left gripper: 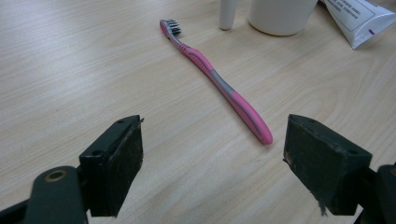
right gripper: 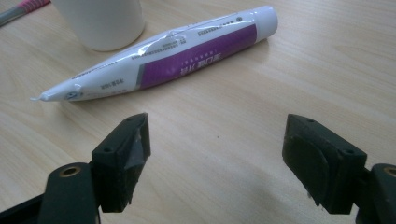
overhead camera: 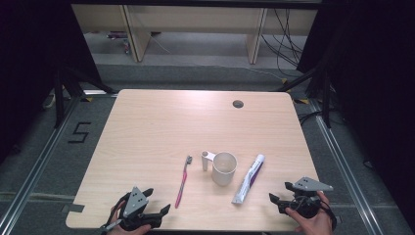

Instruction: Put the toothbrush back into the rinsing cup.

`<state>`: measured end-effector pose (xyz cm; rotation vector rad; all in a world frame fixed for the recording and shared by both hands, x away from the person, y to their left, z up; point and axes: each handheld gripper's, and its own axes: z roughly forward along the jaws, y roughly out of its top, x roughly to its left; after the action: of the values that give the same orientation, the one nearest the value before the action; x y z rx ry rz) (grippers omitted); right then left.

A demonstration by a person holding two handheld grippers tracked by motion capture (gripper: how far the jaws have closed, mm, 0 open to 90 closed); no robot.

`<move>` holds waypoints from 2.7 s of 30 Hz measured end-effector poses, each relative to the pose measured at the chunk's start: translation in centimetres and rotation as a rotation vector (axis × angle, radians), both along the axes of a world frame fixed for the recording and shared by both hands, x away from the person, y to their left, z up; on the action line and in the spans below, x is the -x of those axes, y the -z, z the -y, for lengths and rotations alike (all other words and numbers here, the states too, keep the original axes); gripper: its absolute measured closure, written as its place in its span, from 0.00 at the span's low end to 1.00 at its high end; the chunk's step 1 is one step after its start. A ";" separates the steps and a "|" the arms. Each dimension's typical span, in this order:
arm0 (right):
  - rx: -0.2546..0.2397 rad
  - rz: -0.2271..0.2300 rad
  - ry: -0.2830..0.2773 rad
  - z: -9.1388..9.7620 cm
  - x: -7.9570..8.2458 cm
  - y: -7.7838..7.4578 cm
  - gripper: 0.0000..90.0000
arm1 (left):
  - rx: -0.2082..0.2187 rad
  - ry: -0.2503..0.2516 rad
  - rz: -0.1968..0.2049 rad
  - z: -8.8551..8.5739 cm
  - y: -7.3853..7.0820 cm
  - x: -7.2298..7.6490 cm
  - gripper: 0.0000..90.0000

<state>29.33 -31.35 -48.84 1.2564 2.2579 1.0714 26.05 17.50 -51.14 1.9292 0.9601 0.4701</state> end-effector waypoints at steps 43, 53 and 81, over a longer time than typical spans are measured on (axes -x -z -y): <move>0.030 -0.052 -0.035 -1.1 0.1 0.3 0.28 | -0.233 0.069 -0.137 3.4 -2.0 -4.7 0.35; 0.066 -0.009 -0.073 -1.1 -0.1 0.4 0.28 | -0.311 0.100 -0.172 6.1 -2.4 -7.2 0.45; 0.058 -0.017 -0.071 -1.2 0.0 0.3 0.29 | -0.411 0.145 -0.300 8.2 -2.1 -11.1 0.75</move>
<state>29.31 -30.12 -49.19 1.1739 2.3450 1.0156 37.20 9.32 -49.01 2.4755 0.9537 0.3147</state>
